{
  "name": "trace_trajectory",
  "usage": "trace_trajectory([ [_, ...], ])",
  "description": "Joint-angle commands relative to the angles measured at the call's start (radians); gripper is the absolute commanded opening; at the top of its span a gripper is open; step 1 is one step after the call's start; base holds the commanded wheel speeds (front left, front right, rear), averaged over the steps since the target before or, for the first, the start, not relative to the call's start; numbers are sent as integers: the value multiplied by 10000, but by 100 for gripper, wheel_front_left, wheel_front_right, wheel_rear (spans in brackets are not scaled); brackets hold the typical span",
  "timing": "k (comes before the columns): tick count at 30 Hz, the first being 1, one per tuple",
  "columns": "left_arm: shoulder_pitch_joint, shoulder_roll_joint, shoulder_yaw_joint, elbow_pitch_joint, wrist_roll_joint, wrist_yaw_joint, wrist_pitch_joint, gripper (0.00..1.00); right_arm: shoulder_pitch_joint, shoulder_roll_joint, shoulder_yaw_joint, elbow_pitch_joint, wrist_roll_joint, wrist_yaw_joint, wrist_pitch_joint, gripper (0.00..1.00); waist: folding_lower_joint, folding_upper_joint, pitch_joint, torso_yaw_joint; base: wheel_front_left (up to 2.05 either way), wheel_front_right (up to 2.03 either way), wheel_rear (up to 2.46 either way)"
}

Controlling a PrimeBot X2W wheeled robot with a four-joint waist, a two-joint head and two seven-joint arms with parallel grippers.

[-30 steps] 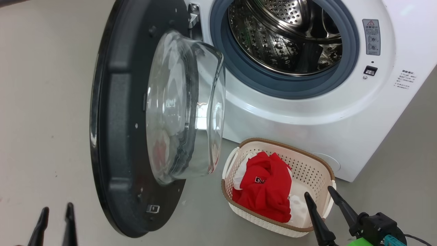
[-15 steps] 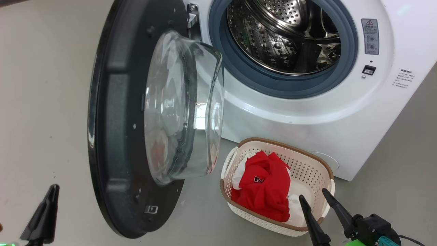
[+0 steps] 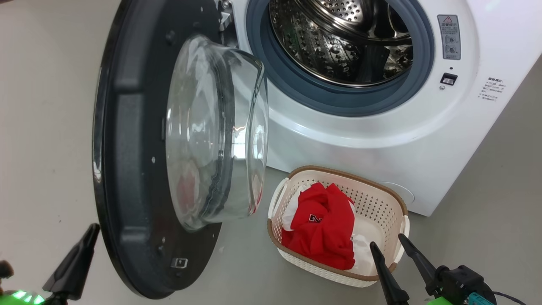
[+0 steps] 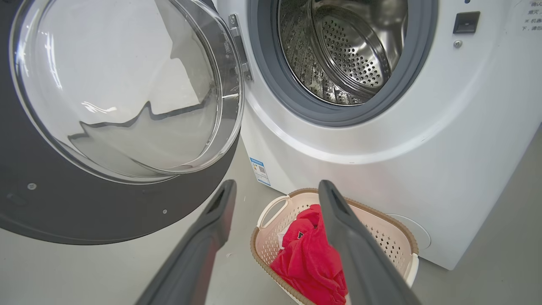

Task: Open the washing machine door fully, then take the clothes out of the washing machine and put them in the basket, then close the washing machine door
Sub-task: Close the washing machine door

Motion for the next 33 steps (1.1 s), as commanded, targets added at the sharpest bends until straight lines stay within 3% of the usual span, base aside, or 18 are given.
trace_trajectory([
  [1, -594, 518, 329, -195, -18, -54, -120, 0, -378, -27, 210, -237, 48, 62, -63, 100, 0, 0, 41, -30, 0, 0, 0],
  [19, -1773, 639, -1588, -1147, 128, -54, -120, 0, -554, 26, 104, -264, -8, 62, -63, 100, 0, 0, 277, -389, 0, 0, 0],
  [33, -3495, -580, -3288, -994, 837, -54, -120, 0, -863, 83, 1, -336, -64, 62, -63, 100, 0, 0, 632, -1001, 0, 0, 0],
])
